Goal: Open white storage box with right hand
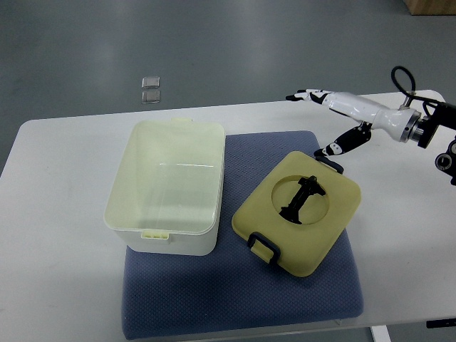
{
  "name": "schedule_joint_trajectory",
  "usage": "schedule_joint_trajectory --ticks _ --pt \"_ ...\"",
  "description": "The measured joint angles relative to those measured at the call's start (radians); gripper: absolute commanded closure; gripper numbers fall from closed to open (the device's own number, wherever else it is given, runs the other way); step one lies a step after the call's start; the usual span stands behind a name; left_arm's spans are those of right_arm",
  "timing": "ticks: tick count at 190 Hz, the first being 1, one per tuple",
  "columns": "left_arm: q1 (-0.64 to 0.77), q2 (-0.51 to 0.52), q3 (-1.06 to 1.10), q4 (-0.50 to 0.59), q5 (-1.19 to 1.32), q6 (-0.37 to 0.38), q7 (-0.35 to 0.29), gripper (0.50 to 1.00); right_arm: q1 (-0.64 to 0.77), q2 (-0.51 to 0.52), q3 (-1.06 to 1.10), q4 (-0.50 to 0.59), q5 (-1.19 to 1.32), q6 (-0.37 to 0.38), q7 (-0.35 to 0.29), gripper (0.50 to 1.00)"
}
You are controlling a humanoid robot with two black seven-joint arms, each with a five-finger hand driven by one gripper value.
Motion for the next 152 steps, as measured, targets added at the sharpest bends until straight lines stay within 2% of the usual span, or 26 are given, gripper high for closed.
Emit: schedule_joint_trajectory --ticks 15,40,63,102,126,152 --pt "0.0 0.0 0.0 -0.001 0.0 0.0 0.0 0.5 0.008 0.014 0.087 -0.026 0.195 0.04 -0.074 0.572" --pt "0.0 0.0 0.001 -0.003 0.0 0.0 0.0 0.5 0.009 0.095 0.197 -0.059 0.585 0.049 -0.228 0.572" --pt "0.0 0.0 0.002 -0.003 0.0 0.0 0.0 0.5 -0.01 0.155 0.257 -0.068 0.938 0.048 -0.307 0.572" --pt "0.0 0.0 0.0 -0.004 0.0 0.0 0.0 0.5 -0.045 0.226 0.274 -0.091 1.358 0.058 -0.334 0.57" --pt "0.0 0.0 0.0 -0.004 0.0 0.0 0.0 0.5 -0.063 0.286 0.277 -0.137 1.465 0.076 -0.327 0.57" --pt "0.0 0.0 0.001 -0.004 0.0 0.0 0.0 0.5 -0.106 0.346 0.329 -0.19 1.493 0.13 -0.32 0.57"
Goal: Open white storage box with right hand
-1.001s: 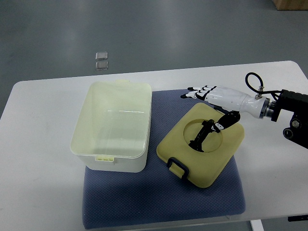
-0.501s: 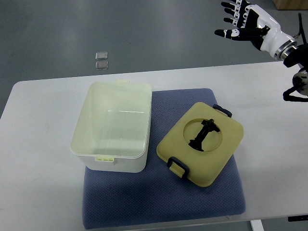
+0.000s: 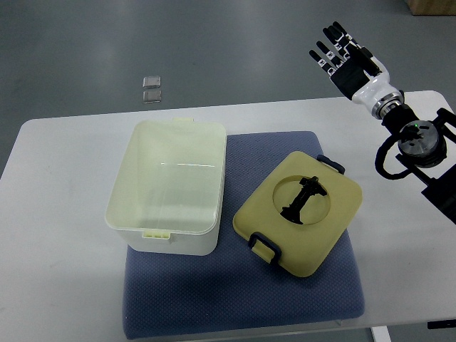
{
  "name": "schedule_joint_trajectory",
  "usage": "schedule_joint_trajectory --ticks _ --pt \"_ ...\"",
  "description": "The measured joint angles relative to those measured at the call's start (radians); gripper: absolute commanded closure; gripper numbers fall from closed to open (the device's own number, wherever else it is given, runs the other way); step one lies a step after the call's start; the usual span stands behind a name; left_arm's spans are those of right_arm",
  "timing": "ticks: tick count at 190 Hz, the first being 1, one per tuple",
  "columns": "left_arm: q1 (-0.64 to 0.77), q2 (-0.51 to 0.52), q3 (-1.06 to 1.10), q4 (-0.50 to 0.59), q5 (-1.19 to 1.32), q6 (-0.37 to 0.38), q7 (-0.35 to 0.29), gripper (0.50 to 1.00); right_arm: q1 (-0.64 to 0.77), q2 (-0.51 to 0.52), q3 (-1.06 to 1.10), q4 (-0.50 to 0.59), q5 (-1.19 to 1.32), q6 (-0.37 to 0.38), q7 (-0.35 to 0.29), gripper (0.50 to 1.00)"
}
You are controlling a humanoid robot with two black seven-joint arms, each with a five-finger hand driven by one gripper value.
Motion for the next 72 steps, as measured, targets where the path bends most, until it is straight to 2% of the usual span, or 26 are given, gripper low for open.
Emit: schedule_joint_trajectory --ticks 51,72 --pt "0.0 0.0 0.0 -0.001 0.0 0.0 0.0 0.5 -0.037 0.066 0.043 -0.083 0.001 0.052 0.005 0.57" --pt "0.0 0.0 -0.001 0.0 0.0 0.0 0.0 0.5 -0.042 0.071 0.043 -0.107 0.002 0.085 0.04 0.57"
